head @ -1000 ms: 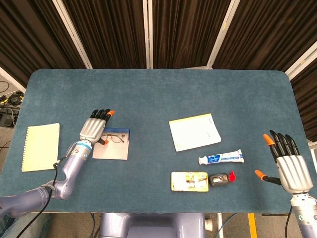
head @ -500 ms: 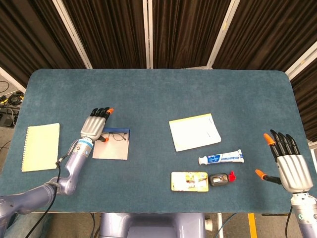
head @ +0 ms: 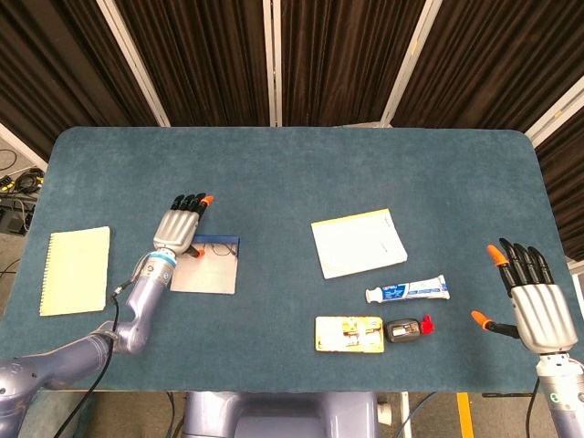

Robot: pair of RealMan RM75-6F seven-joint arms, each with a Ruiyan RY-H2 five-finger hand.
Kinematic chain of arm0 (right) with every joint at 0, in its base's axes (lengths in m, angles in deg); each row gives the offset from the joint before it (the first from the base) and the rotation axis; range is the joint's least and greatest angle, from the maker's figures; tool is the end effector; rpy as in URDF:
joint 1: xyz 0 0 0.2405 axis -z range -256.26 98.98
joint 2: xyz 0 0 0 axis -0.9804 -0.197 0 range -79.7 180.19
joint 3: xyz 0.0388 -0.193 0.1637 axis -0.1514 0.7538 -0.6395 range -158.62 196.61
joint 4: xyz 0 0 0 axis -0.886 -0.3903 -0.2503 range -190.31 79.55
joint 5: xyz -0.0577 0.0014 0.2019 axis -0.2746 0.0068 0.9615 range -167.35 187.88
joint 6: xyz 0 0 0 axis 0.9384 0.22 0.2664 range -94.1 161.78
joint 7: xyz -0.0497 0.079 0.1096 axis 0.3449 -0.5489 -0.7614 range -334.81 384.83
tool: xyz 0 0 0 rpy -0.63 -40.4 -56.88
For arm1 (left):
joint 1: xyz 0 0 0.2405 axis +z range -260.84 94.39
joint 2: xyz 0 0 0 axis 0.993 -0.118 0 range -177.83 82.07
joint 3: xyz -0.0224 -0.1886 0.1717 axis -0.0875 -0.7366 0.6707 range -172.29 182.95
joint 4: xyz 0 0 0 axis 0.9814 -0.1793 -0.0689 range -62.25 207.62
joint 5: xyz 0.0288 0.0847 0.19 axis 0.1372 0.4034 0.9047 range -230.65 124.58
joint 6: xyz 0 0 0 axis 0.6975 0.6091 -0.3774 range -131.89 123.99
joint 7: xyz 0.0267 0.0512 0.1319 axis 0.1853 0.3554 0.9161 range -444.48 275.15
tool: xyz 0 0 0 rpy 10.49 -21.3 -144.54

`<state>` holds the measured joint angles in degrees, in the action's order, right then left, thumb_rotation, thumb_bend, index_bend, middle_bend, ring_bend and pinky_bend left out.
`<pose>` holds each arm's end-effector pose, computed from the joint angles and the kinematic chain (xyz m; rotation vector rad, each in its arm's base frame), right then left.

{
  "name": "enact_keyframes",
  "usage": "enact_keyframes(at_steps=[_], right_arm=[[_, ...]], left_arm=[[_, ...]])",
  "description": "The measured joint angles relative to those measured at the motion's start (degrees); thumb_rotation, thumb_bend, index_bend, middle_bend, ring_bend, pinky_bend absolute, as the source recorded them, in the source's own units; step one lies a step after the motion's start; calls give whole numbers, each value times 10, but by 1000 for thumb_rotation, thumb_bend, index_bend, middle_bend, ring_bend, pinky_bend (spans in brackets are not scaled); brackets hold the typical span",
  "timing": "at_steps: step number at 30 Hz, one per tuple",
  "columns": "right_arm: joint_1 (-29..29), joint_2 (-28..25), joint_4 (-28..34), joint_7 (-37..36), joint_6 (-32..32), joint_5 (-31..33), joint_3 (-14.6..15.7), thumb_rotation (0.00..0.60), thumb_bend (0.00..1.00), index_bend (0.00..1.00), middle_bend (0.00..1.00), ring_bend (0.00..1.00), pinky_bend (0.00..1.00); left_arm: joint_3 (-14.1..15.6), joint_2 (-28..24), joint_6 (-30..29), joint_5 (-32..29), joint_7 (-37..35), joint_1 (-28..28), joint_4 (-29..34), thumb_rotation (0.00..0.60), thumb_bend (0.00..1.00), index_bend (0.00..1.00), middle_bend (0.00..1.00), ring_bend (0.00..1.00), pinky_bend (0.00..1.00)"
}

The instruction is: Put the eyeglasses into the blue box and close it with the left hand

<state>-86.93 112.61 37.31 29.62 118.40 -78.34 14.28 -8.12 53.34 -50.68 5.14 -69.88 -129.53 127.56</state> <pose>-0.2919 -0.2054 0.1691 1.4730 -0.7443 0.9140 -0.1987 0.4076 -0.0429 -1.7066 -0.9874 -0.7555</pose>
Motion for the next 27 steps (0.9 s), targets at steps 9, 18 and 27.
enact_keyframes(at_steps=[9,18,27], right_arm=[[2,-2,4,-2,6,-6,2,600,0,0,0,0,0],[3,-3,4,-8,6,-13,6,600,0,0,0,0,0],[3,-5,3,-17,7,-16,7,600,0,0,0,0,0]], left_arm=[[11,-40,-33,30,-27,29,66,600,91,0,0,0,0],[54,-119,-78,72,-24,78,215,600,111,284,0,0,0],[103,-147,-126,104,26,121,284,600,226,352,0,0,0]])
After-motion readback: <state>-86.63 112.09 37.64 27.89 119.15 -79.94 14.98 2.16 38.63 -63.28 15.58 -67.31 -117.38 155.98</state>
